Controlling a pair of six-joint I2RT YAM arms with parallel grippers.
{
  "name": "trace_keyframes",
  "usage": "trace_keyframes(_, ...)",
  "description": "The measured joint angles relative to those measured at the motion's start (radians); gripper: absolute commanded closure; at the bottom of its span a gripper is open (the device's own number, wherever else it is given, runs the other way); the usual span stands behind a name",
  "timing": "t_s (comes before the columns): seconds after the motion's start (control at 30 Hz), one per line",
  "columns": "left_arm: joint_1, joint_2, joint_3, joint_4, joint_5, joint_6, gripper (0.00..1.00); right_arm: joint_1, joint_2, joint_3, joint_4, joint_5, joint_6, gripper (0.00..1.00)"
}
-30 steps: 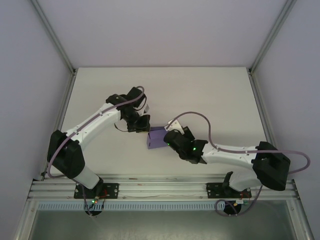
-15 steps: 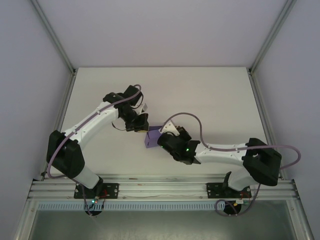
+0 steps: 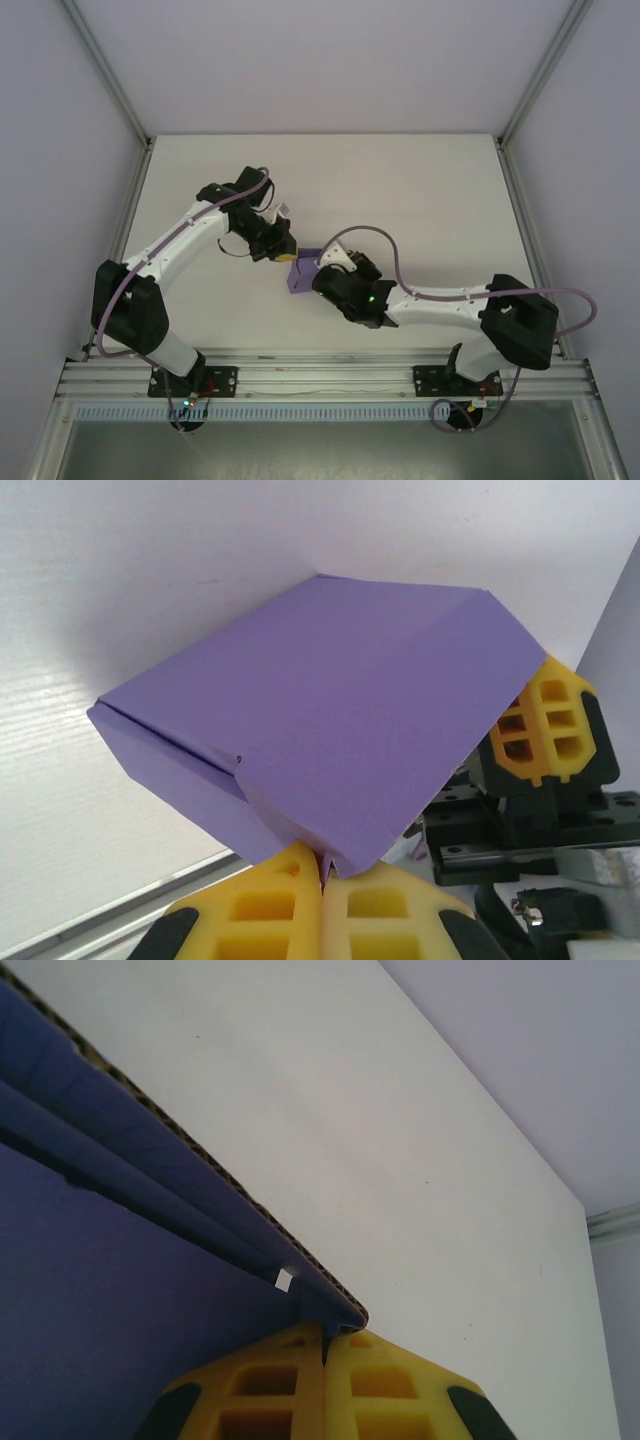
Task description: Assemble paper box
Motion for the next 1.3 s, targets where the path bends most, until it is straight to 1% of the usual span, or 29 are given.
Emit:
trace_keyframes(0.2,0.009,-0.025,-0.047,0.096,0.021,-0.128,1.0,0.0,0.025,0.015,-0.006,0.031,-0.033,1.0)
trace_keyframes(0.37,0.008,-0.031,-0.056,0.111,0.021,-0.154,1.0,0.0,0.038,0.026,-0.017,0.044,-0.053,1.0)
trace_keyframes(0.5,0.015,-0.066,-0.119,0.196,0.047,-0.25,1.0,0.0,0.044,0.027,-0.016,0.046,-0.072,1.0)
trace_keyframes(0.73,0.015,-0.066,-0.117,0.214,0.047,-0.288,1.0,0.0,0.046,0.027,-0.012,0.055,-0.117,1.0)
trace_keyframes(0.83,0.015,-0.066,-0.12,0.228,0.067,-0.291,1.0,0.0,0.043,0.022,-0.012,0.056,-0.124,1.0)
trace_keyframes(0.9,0.02,-0.066,-0.133,0.265,0.11,-0.286,1.0,-0.001,0.038,0.013,-0.013,0.064,-0.126,1.0)
trace_keyframes(1.0,0.024,-0.061,-0.14,0.28,0.183,-0.209,1.0,-0.002,0.026,-0.005,-0.012,0.071,-0.134,1.0)
trace_keyframes(1.1,0.024,-0.055,-0.145,0.278,0.231,-0.121,1.0,-0.009,0.006,-0.022,-0.005,0.056,-0.141,1.0)
trace_keyframes(1.3,0.027,-0.04,-0.15,0.277,0.258,-0.043,1.0,-0.021,-0.029,-0.037,-0.009,-0.002,-0.153,1.0)
